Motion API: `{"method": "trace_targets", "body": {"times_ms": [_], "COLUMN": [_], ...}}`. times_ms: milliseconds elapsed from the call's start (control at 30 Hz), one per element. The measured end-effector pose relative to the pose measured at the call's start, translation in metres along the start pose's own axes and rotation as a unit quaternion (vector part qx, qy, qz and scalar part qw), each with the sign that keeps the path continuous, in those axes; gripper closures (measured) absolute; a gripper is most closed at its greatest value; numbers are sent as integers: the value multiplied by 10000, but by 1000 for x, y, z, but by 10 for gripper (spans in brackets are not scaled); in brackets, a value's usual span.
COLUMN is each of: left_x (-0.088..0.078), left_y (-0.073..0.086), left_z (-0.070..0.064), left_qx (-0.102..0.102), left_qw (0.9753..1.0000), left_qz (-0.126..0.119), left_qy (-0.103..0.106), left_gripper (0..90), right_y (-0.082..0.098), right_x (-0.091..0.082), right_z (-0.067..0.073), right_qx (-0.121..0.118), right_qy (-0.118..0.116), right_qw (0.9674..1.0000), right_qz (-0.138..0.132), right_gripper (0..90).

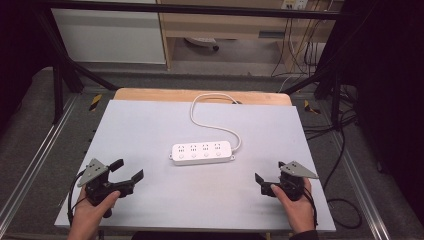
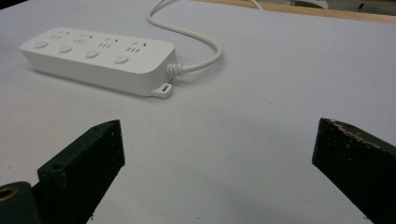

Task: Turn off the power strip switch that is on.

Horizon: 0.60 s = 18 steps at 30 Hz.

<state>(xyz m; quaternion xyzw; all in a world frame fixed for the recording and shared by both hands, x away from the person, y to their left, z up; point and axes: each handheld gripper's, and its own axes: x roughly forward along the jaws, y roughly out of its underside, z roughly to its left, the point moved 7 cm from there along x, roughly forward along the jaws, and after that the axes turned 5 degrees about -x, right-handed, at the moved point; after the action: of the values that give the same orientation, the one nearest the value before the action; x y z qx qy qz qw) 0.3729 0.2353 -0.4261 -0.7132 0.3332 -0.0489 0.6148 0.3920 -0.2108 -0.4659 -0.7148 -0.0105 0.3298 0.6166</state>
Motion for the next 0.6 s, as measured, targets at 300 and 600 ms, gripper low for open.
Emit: {"method": "trace_targets", "body": {"times_ms": [300, 600], "left_x": [44, 81], "left_y": [-14, -19], "left_z": [-23, -40], "left_qx": [99, 207], "left_qw": [9997, 9987], "left_qz": [164, 321], "left_qy": [118, 324], "left_gripper": [243, 266], "right_y": [-1, 1], "right_x": [-2, -4], "right_z": [7, 5], "right_qx": [-108, -42], "right_qy": [-83, -85], "right_qw": [9999, 9999], "right_qz": [-20, -51], "right_gripper": [25, 24]}}
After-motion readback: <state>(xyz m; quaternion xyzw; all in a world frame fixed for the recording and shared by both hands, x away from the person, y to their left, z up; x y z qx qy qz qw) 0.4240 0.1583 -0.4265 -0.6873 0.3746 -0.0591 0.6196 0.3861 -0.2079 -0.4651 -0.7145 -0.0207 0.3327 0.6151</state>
